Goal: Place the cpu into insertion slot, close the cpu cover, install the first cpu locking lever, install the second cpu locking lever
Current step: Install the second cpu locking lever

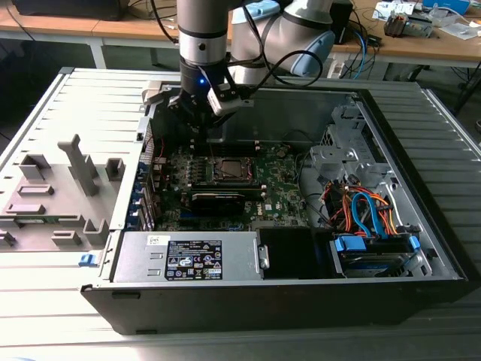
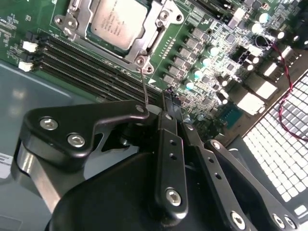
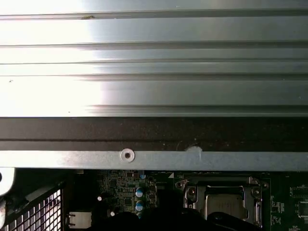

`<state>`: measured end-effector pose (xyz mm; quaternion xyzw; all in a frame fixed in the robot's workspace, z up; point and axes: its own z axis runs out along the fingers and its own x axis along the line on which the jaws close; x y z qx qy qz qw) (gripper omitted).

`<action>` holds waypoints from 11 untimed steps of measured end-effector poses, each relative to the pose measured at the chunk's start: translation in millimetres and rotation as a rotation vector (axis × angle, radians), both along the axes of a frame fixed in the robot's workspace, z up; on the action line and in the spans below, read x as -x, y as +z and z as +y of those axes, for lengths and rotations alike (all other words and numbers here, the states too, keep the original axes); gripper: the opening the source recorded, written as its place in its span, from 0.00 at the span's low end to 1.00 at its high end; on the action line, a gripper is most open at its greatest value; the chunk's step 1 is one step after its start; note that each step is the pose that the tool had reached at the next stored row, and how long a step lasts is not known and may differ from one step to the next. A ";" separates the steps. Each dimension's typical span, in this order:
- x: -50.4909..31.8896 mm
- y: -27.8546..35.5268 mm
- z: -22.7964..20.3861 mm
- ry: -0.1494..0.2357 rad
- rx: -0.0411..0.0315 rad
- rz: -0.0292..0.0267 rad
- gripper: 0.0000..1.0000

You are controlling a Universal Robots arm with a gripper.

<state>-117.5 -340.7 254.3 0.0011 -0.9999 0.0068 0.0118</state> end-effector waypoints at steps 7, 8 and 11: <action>-9.0 0.0 0.0 0.000 0.0000 0.0003 0.11; -10.1 0.0 0.0 0.000 0.0000 0.0004 0.11; -13.9 0.0 0.0 0.000 0.0000 0.0005 0.11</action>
